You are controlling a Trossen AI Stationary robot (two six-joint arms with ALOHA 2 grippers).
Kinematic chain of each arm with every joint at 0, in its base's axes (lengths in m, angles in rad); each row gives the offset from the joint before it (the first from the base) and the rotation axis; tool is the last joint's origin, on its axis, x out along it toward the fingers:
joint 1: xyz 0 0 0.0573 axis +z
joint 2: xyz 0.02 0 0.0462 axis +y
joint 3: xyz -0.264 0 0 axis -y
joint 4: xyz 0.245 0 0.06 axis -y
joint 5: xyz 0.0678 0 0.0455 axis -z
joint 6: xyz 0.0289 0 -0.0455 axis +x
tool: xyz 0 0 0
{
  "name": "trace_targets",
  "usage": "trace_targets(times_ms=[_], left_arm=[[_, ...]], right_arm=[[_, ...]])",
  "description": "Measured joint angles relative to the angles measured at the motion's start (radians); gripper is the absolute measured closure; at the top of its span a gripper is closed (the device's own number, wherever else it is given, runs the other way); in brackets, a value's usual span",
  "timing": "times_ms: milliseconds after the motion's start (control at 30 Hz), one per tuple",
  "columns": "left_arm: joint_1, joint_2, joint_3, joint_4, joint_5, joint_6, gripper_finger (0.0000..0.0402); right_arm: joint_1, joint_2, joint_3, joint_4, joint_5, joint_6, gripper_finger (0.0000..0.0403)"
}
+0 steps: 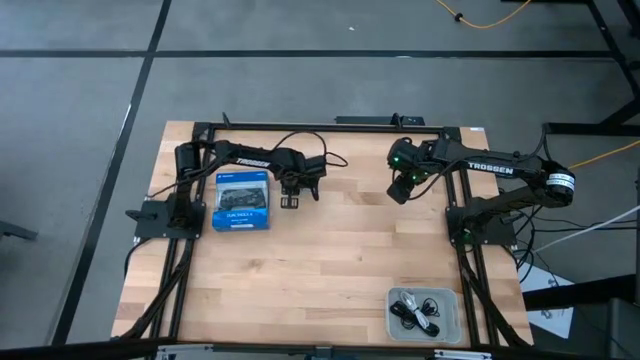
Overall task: Pick and place USB-C Cables
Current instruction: Put the purple charge cable into the white bin
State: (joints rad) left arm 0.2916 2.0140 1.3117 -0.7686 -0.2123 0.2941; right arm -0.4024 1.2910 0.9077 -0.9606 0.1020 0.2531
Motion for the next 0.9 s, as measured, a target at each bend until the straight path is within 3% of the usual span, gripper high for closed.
trace_targets(times_ms=[100,167,333,567,800,900], left_arm=[[-0.014,0.002,0.000,0.012,-0.003,-0.004,0.0376],[-0.026,0.003,0.001,0.052,-0.010,-0.012,0.0391],[-0.062,0.002,0.024,0.088,-0.015,-0.026,0.0396],[-0.140,0.004,0.098,0.230,0.159,-0.022,0.0399],[-0.217,0.003,0.138,0.324,0.163,-0.031,0.0400],[-0.242,0.003,0.138,0.376,0.161,-0.058,0.0400]], right_arm=[[0.000,0.000,0.000,0.001,0.000,0.000,0.0287],[0.000,0.000,0.000,0.001,0.000,0.000,0.0287],[0.000,0.000,0.000,-0.001,0.000,0.000,0.0287],[0.000,0.000,0.000,-0.043,-0.064,0.004,0.0287],[0.030,0.000,0.000,-0.080,-0.197,0.004,0.0287],[0.081,0.000,0.000,-0.013,-0.210,0.006,0.0287]])
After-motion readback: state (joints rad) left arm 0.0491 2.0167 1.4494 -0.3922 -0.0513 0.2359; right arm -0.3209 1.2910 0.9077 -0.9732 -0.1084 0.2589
